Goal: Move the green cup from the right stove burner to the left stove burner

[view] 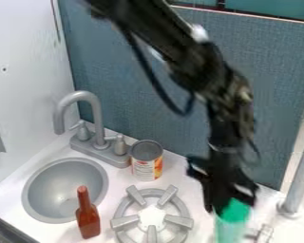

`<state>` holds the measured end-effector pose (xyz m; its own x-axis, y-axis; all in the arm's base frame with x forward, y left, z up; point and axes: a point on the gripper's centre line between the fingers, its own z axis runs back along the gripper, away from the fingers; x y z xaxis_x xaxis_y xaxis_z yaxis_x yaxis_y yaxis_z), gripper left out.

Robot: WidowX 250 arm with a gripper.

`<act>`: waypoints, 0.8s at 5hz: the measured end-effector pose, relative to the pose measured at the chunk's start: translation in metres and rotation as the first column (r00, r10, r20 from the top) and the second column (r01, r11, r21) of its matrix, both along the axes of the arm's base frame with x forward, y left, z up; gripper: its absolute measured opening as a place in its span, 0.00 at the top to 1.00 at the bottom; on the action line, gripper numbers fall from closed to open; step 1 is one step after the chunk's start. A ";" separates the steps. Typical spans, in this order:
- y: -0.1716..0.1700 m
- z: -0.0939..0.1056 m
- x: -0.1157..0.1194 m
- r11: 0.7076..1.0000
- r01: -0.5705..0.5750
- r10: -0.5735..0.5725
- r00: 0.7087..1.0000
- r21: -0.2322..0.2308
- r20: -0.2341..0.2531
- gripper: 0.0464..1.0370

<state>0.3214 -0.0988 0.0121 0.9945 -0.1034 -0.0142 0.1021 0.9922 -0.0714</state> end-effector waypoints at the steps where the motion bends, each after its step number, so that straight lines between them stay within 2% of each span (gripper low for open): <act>1: 0.035 0.023 -0.014 0.992 -0.126 0.123 0.989 0.025 0.076 0.96; 2: 0.066 0.020 -0.015 0.970 -0.236 0.232 0.970 0.065 0.072 0.96; 3: 0.089 -0.002 -0.017 0.949 -0.301 0.302 0.953 0.098 0.009 0.96; 4: 0.099 -0.019 -0.009 0.929 -0.345 0.350 0.937 0.131 -0.013 0.96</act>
